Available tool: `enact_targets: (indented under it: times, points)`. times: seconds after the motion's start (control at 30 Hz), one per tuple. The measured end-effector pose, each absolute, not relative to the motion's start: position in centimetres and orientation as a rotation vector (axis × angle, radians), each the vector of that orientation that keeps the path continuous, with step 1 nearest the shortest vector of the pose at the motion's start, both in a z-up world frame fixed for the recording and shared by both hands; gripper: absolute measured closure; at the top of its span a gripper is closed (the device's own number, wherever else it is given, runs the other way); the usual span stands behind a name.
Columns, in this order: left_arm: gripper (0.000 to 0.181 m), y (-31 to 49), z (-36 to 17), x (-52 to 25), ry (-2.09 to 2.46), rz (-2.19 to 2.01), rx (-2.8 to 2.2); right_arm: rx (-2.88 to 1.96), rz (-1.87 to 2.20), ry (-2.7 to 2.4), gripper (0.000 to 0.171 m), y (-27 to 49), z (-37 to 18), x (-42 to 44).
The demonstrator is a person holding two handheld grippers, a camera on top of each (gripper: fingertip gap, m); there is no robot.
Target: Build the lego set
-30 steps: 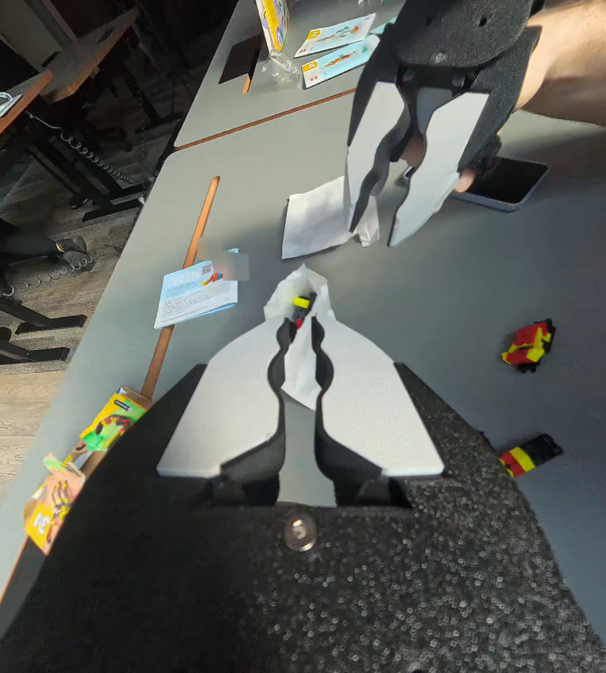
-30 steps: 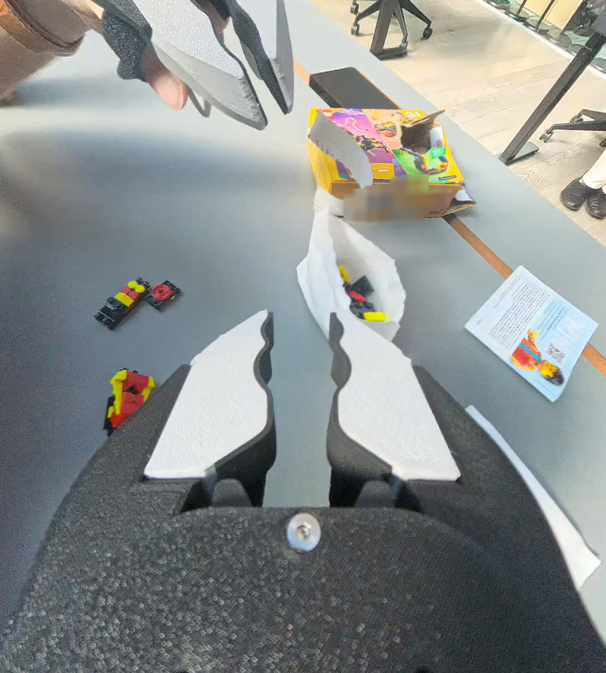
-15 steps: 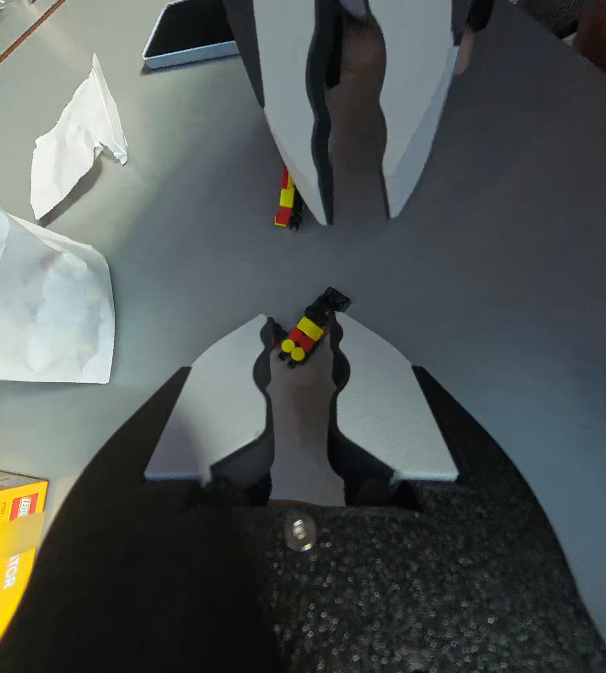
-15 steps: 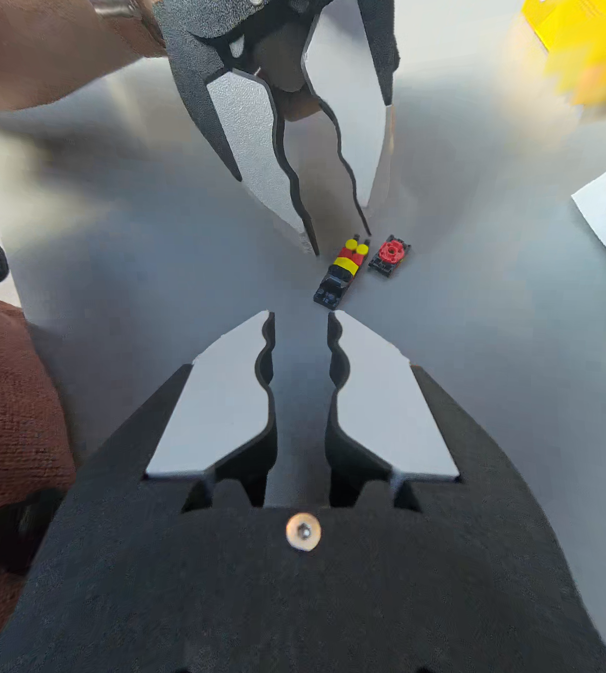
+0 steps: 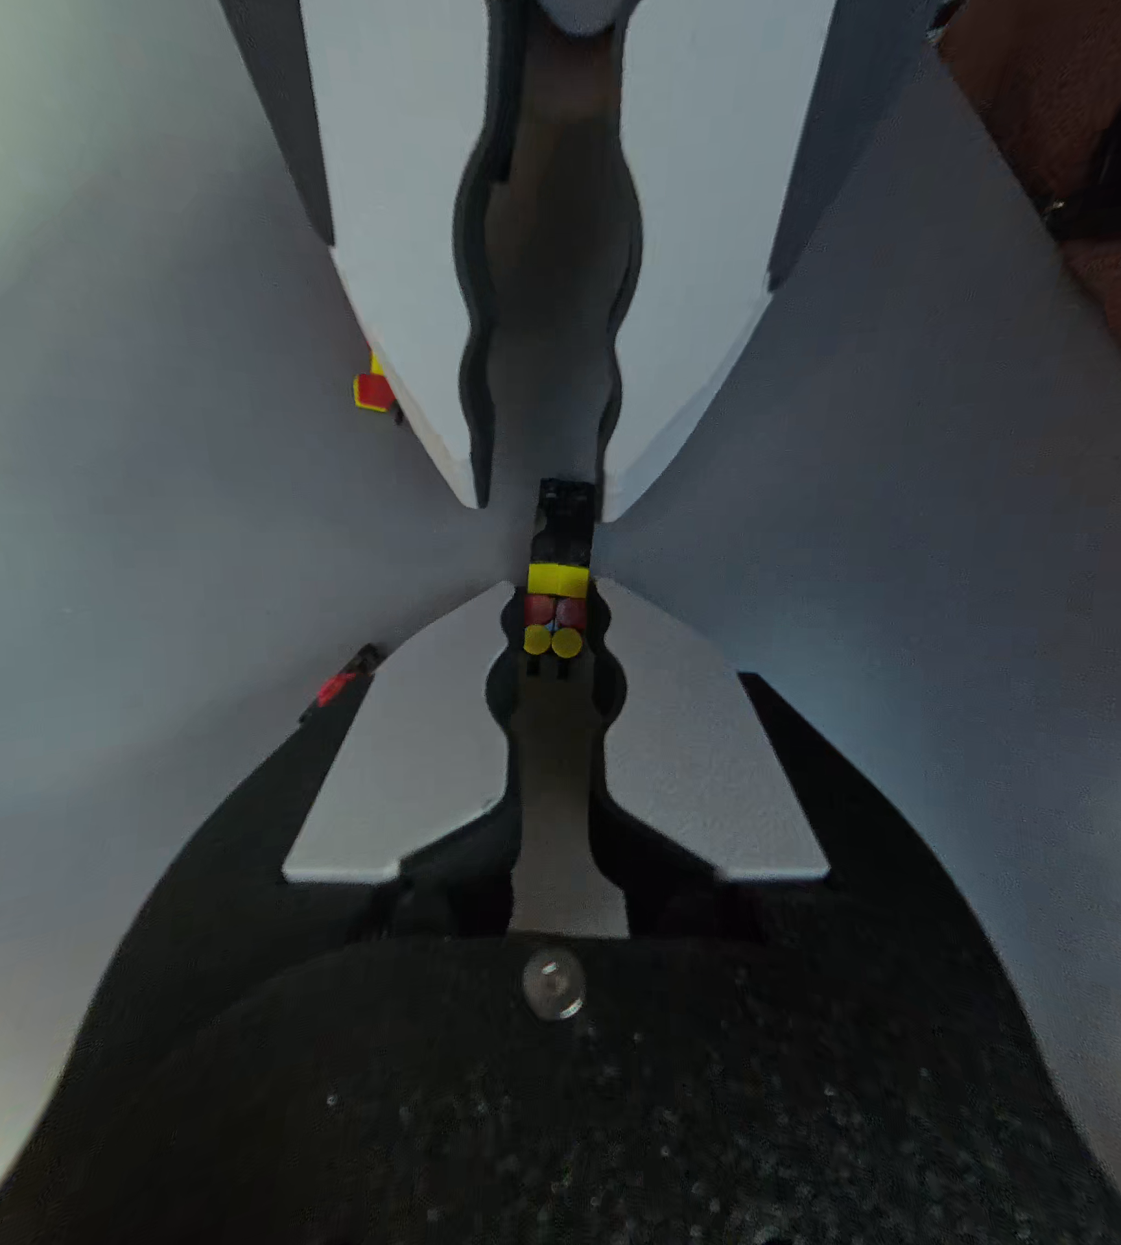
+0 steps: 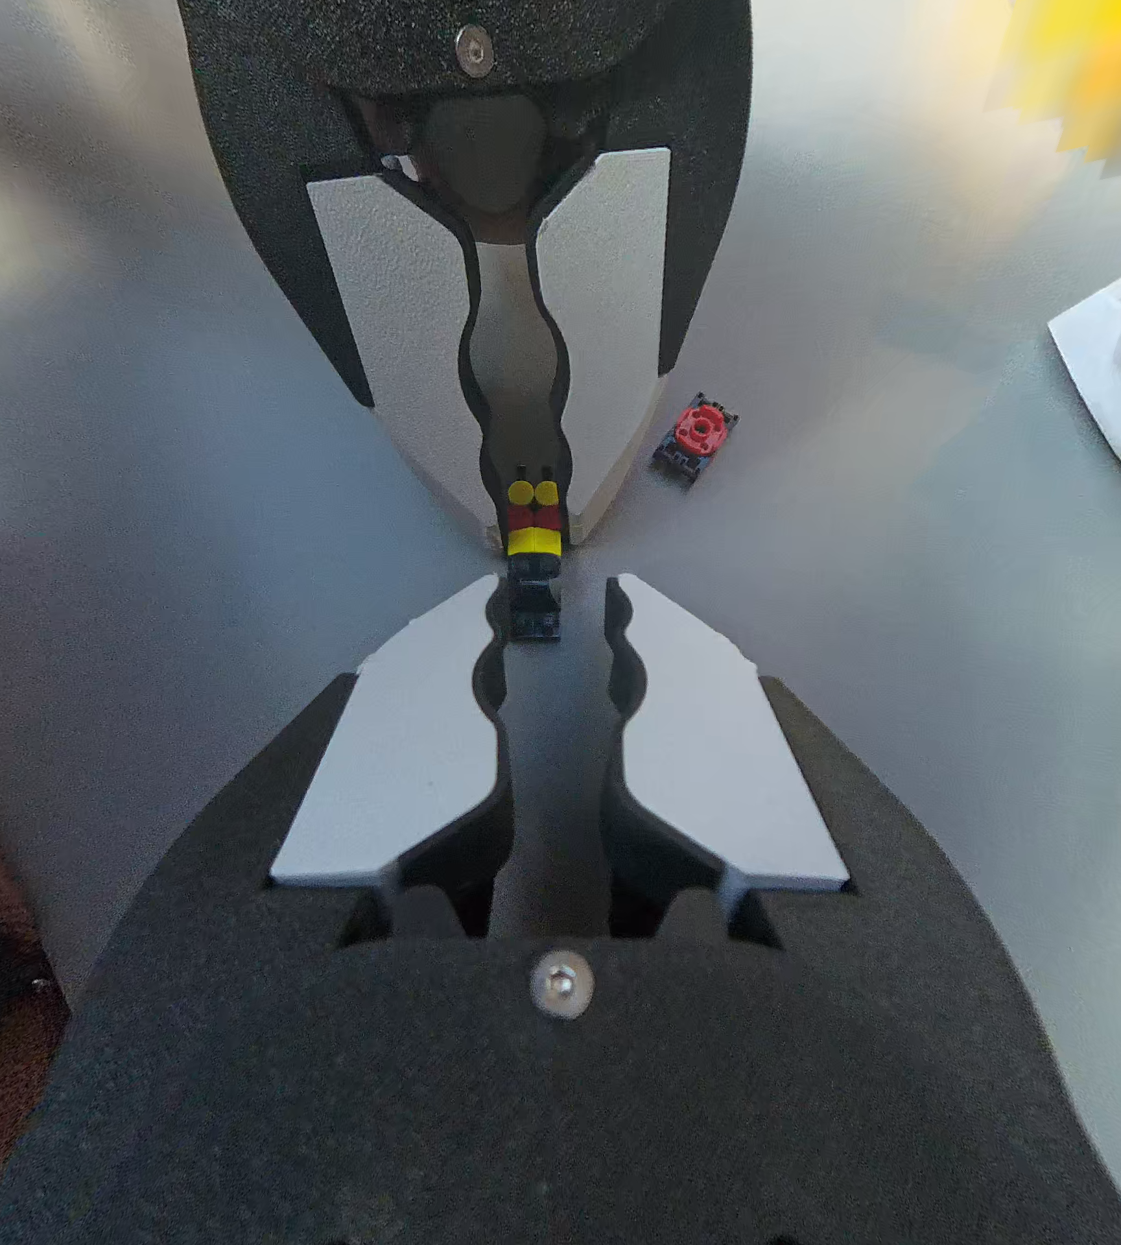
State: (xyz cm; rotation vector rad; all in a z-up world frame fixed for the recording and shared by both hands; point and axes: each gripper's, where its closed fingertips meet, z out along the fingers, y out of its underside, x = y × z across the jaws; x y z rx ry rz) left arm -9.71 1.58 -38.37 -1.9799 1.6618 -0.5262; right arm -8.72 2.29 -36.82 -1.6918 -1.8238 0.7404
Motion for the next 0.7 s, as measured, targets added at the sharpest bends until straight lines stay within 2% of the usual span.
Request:
enact_targets:
  times: [0.17, 0.23, 0.53, 0.6, 0.7]
  points:
    - [0.165, 1.3, -38.4, -8.9, 1.561, -0.505, -2.049, -1.605, 0.676, -1.965, 0.144, 1.5, -37.8, -8.5]
    - [0.165, 1.2, -38.4, -8.9, 1.574, -0.487, -2.039, -1.581, 0.667, -1.996, 0.155, 1.4, -37.9, -8.5]
    - [0.164, 1.1, -38.3, -8.8, 1.515, -0.588, -2.013, -1.406, 0.708, -1.933, 0.156, 1.2, -37.5, -8.5]
    - [0.164, 1.2, -38.4, -8.9, 1.513, -0.565, -2.007, -1.351, 0.862, -1.795, 0.157, 0.9, -34.6, -9.0]
    - [0.164, 1.1, -38.4, -8.9, 1.525, -0.562, -2.005, -1.391, 0.661, -1.833, 0.156, 2.9, -35.1, -8.3]
